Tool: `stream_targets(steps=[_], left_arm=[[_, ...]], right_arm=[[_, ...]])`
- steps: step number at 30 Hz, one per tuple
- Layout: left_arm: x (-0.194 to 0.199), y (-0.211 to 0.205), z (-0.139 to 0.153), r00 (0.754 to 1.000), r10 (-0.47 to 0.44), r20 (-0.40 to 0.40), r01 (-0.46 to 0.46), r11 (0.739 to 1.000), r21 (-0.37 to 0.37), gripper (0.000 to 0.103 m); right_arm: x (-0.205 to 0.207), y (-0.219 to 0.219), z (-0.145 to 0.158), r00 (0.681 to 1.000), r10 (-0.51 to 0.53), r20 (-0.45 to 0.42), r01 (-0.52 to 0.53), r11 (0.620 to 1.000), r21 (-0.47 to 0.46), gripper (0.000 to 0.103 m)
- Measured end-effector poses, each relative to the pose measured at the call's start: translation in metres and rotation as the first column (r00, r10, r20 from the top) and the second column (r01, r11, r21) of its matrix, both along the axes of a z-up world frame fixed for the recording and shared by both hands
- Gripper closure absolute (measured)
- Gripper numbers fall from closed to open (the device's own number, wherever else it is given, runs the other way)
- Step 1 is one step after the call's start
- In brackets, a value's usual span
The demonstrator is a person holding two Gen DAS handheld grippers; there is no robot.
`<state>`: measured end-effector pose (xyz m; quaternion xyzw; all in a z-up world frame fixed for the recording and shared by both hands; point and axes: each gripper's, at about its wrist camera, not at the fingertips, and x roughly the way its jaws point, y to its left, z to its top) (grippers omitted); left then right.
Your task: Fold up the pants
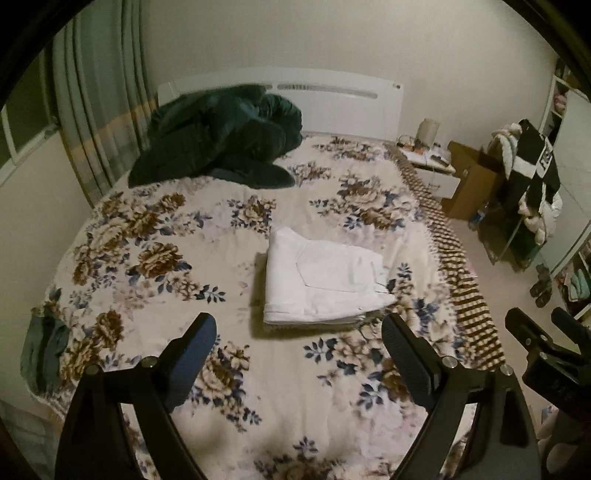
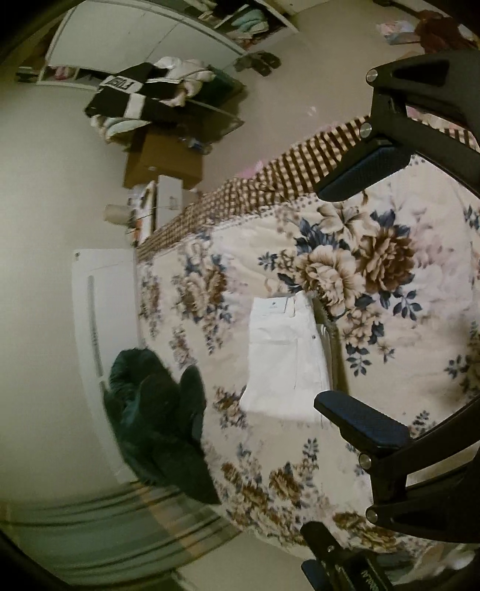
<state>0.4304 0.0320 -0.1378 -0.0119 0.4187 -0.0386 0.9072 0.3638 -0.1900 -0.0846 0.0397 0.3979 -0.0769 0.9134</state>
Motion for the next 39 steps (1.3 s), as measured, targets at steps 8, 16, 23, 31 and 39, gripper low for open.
stream_targets(steps=[8, 16, 23, 31, 39], left_arm=[[-0.087, -0.008, 0.067, 0.997, 0.035, 0.072, -0.035, 0.999, 0.003, 0.011], [-0.142, -0.008, 0.105, 0.99, 0.082, 0.115, -0.085, 0.996, 0.025, 0.01], [-0.162, -0.002, 0.113, 0.989, 0.073, 0.127, -0.076, 0.997, 0.018, 0.006], [-0.175, 0.0, 0.106, 0.992, 0.071, 0.108, -0.074, 0.997, 0.027, 0.006], [-0.18, -0.003, 0.107, 0.992, 0.07, 0.101, -0.075, 0.996, 0.042, 0.006]], right_arm=[[-0.102, 0.004, 0.096, 0.994, 0.056, 0.097, -0.056, 0.998, -0.005, 0.0], [-0.187, 0.005, 0.155, 0.988, 0.087, 0.13, -0.086, 0.996, -0.013, 0.0], [-0.224, 0.018, 0.183, 0.983, 0.108, 0.151, -0.106, 0.994, -0.021, 0.0], [-0.231, 0.027, 0.191, 0.981, 0.12, 0.155, -0.119, 0.993, -0.015, 0.0], [-0.221, 0.021, 0.182, 0.984, 0.124, 0.127, -0.125, 0.992, 0.001, 0.0]])
